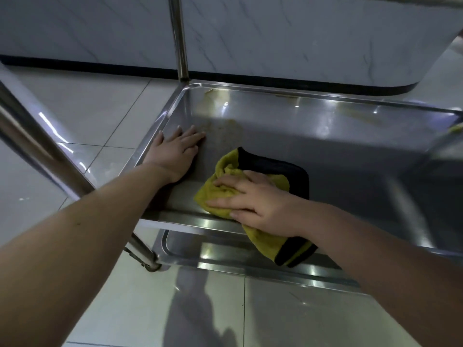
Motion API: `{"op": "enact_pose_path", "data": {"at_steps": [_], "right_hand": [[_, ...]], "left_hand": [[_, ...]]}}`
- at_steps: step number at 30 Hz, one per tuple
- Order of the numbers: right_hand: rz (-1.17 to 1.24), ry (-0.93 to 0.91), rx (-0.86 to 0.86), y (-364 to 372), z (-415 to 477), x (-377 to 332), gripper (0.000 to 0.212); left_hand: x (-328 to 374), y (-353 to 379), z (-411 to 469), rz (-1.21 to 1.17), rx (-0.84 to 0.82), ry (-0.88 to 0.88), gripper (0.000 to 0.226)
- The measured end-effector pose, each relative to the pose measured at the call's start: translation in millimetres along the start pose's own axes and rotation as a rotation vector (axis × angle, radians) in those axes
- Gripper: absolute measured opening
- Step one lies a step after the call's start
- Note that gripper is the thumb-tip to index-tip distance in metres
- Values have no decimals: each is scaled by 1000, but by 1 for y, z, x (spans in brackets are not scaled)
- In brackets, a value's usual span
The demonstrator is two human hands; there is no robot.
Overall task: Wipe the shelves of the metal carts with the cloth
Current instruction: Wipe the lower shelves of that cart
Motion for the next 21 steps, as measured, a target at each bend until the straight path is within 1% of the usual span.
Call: {"op": "enact_pose_path", "data": {"at_steps": [2, 3, 4, 6, 9, 11, 12, 14, 17, 19, 21], "right_hand": [[-15, -116, -16, -7, 8, 1, 40], [-32, -153, -7, -15, 15, 9, 40], [-51, -150, 13, -25, 24, 23, 40], [-105, -27, 89, -50, 48, 71, 40], [-202, 264, 241, -86, 83, 146, 40], [-263, 427, 266, -94, 98, 170, 40], [-281, 456, 266, -93, 105, 172, 40], [-278, 397, 249, -85, 113, 155, 41], [-252, 149, 138, -59, 106, 96, 42], [-194, -2, 35, -32, 86, 51, 42], [-92, -135, -44, -7, 62, 9, 41]], "left_hand": [[-1, 2, 0, -9, -21, 2, 47], [-2, 2, 0, -32, -27, -2, 47], [-3, 2, 1, -58, -31, -9, 46], [-3, 2, 1, -69, -34, -11, 46], [-2, 3, 0, -49, -35, -5, 46], [-2, 3, -1, -62, -37, -6, 46], [-2, 2, 0, -78, -33, -6, 47], [-4, 0, 0, -140, -15, -8, 47], [-11, -7, -2, -316, 42, 13, 46], [-17, -12, -2, -515, 70, 10, 45], [-23, -13, 1, -758, 37, -36, 42]]}}
Point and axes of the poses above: each hand's wrist, its own z-axis towards the middle knuckle, its own y-axis out of the palm, x = y × z, the point moved 9 cm from there along z, towards the middle knuckle, and after that the axes turned 11 degrees about -y, right-handed, at the moved point
